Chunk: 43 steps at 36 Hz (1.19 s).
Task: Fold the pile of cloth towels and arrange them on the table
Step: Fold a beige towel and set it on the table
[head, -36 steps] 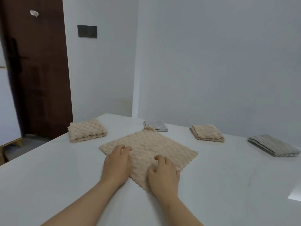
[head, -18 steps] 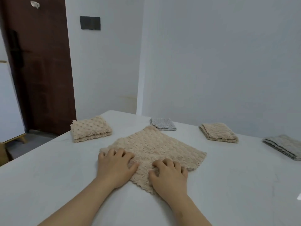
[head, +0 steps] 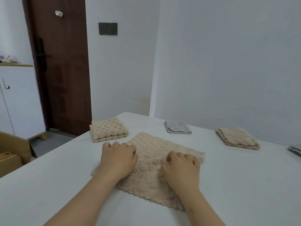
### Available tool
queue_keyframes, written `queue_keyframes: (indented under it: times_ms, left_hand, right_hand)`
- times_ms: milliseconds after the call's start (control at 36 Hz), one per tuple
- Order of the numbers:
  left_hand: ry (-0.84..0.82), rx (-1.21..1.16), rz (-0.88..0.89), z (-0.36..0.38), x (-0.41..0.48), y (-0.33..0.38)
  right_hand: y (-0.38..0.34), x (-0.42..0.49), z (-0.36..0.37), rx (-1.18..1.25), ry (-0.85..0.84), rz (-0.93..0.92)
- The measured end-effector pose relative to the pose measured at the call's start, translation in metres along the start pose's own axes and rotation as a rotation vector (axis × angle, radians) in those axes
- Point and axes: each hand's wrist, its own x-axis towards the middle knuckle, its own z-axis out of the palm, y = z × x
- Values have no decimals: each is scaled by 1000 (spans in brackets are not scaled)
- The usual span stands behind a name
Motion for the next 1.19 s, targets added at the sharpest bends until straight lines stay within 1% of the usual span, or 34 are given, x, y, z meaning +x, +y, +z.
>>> queue_keyframes:
  times_ms: [28, 56, 139, 194, 306, 444, 500, 583, 611, 639, 667, 694, 778, 917, 1000, 1028, 1056, 1111, 1139, 1167, 1194]
  left_hand:
    - [-6, -62, 14, 8, 1, 1]
    - [-48, -116, 42, 17, 3, 0]
    - [-202, -154, 110, 31, 8, -4]
    - [-211, -103, 107, 32, 11, -5]
    - [-238, -21, 105, 22, 9, -4]
    - [-294, -88, 56, 8, 5, -5]
    - [-249, -114, 47, 7, 4, -4]
    - [-19, -167, 15, 10, 5, -2]
    - [43, -167, 29, 14, 6, -4]
    - [66, -166, 58, 18, 7, -5]
    - [52, -175, 91, 22, 7, -6]
    - [2, -183, 119, 26, 8, -6]
    - [-221, -140, 129, 37, 9, -7]
    - [-335, -86, 92, 29, 7, -10]
    - [-376, -53, 29, 16, 4, -10]
    - [-353, -36, 7, 12, 3, -9]
    - [-292, -19, -14, 10, 2, -9]
    - [-84, -20, -60, 10, 3, -7]
    - [23, -62, -70, 13, 4, -7]
    - [94, -122, -67, 18, 6, -7]
    - [118, -184, -59, 24, 9, -9]
  right_hand:
    - [-1, 0, 3, -3, 4, -12]
    - [-1, 0, 6, 5, -17, -24]
    - [3, 1, 15, 24, -143, -34]
    - [7, 1, 14, 12, -205, -27]
    - [8, 3, 5, -3, -249, -14]
    - [13, 7, -6, 81, -250, 56]
    - [16, 8, -6, 103, -216, 78]
    - [19, 7, -3, 111, -119, 70]
    - [19, 7, -2, 121, -89, 59]
    - [19, 6, -1, 130, -77, 46]
    - [18, 5, 1, 130, -95, 34]
    - [18, 4, 4, 119, -136, 16]
    - [20, 2, 10, 64, -261, -47]
    - [22, 4, 9, 77, -334, -68]
    - [22, 5, 5, 90, -362, -102]
    - [22, 6, 4, 112, -355, -105]
    - [22, 7, 2, 152, -329, -98]
    - [21, 11, 0, 233, -231, -58]
    - [21, 14, 0, 244, -182, -34]
    - [21, 16, 0, 231, -144, -13]
    - [22, 19, 1, 206, -123, 7]
